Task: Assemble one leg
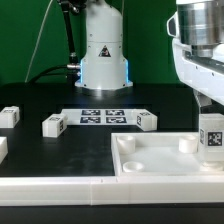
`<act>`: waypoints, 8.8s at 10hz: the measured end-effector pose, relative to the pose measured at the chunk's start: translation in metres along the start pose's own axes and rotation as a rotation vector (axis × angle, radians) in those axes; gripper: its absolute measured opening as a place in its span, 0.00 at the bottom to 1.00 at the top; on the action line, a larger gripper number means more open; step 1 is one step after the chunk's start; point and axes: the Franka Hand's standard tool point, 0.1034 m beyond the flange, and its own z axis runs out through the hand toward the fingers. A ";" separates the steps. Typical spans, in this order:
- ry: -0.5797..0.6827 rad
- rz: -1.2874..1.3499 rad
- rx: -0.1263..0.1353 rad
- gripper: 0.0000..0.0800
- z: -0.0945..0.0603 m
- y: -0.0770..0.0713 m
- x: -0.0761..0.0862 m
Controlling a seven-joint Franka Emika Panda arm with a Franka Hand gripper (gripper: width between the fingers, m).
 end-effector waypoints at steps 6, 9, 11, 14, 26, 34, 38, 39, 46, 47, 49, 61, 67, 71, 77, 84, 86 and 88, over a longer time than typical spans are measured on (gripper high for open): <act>0.018 -0.685 -0.023 0.81 0.004 0.002 0.002; 0.049 -1.020 -0.060 0.81 0.003 0.002 0.003; 0.058 -1.139 -0.069 0.81 0.004 0.003 0.000; 0.066 -1.134 -0.064 0.81 0.010 0.008 0.002; 0.009 -0.643 -0.011 0.36 0.010 0.006 0.012; 0.014 0.147 0.032 0.36 0.011 0.004 0.006; 0.013 0.027 0.025 0.65 0.011 0.004 0.006; 0.010 -0.062 0.015 0.78 0.011 0.005 0.005; 0.093 -0.842 -0.035 0.81 0.011 0.005 -0.004; 0.112 -0.946 -0.026 0.81 0.013 0.005 -0.002; 0.113 -1.145 -0.038 0.81 0.014 0.007 0.005; 0.096 -1.086 -0.020 0.36 0.015 0.008 0.010; 0.105 -0.375 0.042 0.36 0.016 0.006 0.009; 0.100 0.065 0.073 0.36 0.017 0.006 0.008; 0.063 0.352 0.094 0.46 0.017 0.005 0.008; 0.078 -0.290 0.040 0.81 0.017 0.005 0.003; 0.087 -0.547 0.007 0.81 0.015 0.004 0.002; 0.083 -0.765 -0.037 0.81 0.011 0.000 0.001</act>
Offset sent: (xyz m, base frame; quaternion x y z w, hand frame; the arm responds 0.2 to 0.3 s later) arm 0.0011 -0.0060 -0.0020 -0.0142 0.0004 -0.2795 0.9600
